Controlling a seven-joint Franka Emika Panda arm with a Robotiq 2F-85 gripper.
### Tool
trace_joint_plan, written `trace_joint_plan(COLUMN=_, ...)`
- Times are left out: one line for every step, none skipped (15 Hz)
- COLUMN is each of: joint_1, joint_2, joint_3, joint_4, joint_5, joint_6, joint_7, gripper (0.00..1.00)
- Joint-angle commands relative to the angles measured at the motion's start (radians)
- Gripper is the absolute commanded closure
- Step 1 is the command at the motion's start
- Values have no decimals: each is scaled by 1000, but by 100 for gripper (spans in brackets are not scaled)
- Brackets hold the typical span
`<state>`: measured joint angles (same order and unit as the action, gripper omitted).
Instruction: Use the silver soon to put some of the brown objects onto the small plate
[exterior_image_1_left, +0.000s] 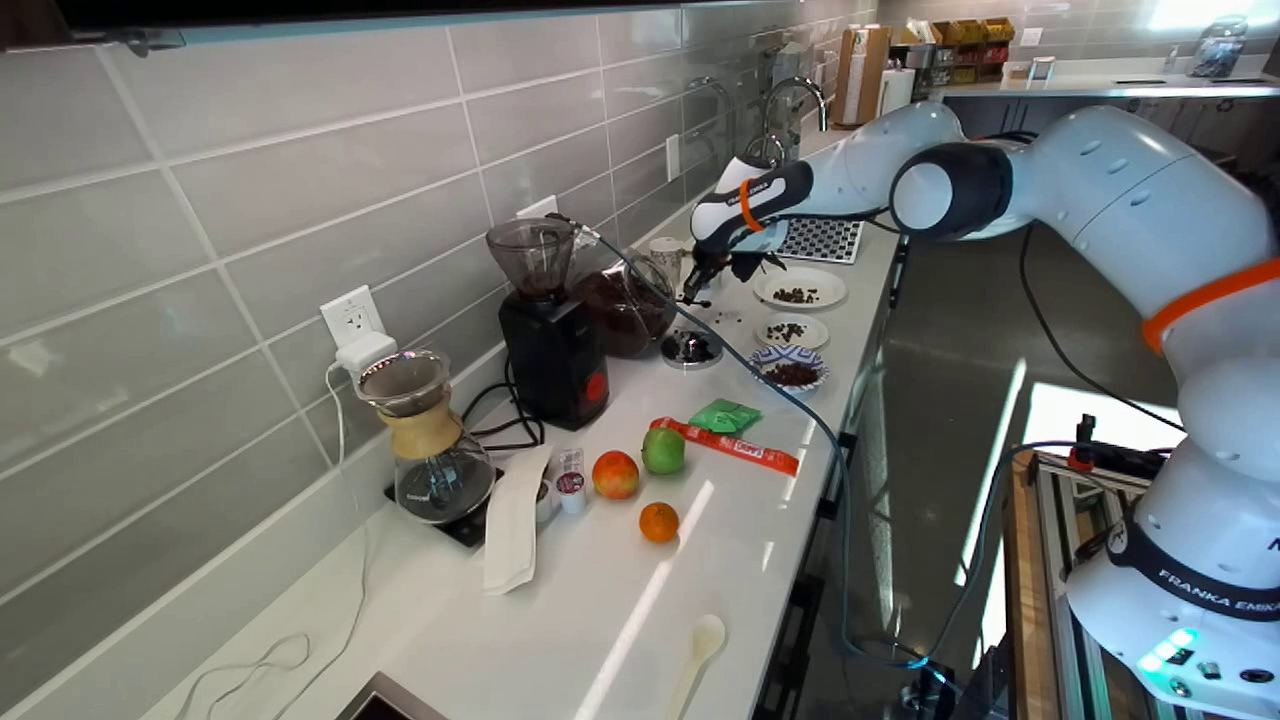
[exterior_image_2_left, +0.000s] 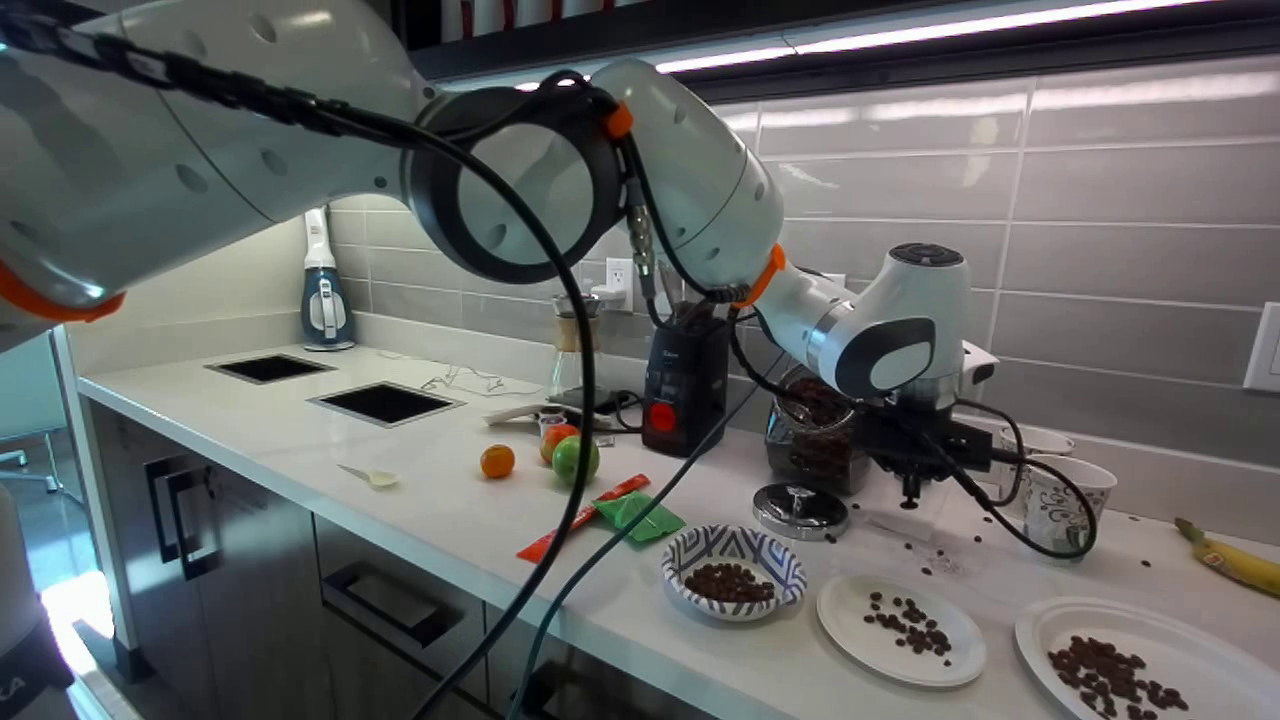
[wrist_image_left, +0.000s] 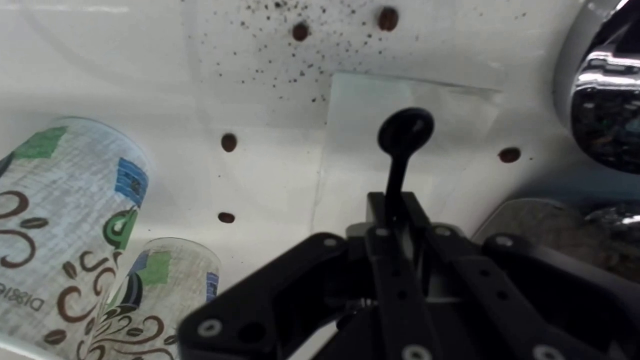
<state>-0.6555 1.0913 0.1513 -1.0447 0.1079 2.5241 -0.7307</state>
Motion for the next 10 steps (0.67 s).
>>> trace_joint_plan(joint_1=-9, joint_2=46, joint_3=24, joint_4=50, joint_5=25, joint_6=16, joint_7=5, gripper=98)
trace_joint_plan(joint_1=-10, joint_2=50, joint_3=27, joint_4=53, joint_5=26, joint_6=16, joint_7=6, gripper=98)
trace_joint_plan(joint_1=-9, joint_2=54, joint_3=28, joint_4=58, joint_5=25, joint_6=15, joint_7=7, gripper=98)
trace_joint_plan(joint_1=-9, joint_2=59, joint_3=29, joint_4=64, joint_5=23, joint_6=16, joint_7=9, gripper=98)
trace_joint_plan(joint_1=-8, joint_2=64, joint_3=28, joint_4=70, joint_5=22, joint_6=15, joint_7=13, gripper=98)
trace_joint_plan(joint_1=-8, joint_2=69, joint_3=29, joint_4=76, joint_5=21, joint_6=14, joint_7=13, gripper=98)
trace_joint_plan(joint_1=-6, joint_2=74, joint_3=27, joint_4=82, joint_5=20, joint_6=14, joint_7=18, gripper=98)
trace_joint_plan(joint_1=-5, joint_2=78, joint_3=24, joint_4=90, joint_5=17, joint_6=14, joint_7=21, gripper=98)
trace_joint_plan(joint_1=-5, joint_2=83, joint_3=24, joint_4=97, joint_5=17, joint_6=13, joint_7=23, gripper=98)
trace_joint_plan(joint_1=-4, joint_2=87, joint_3=24, joint_4=105, joint_5=17, joint_6=11, joint_7=25, gripper=98)
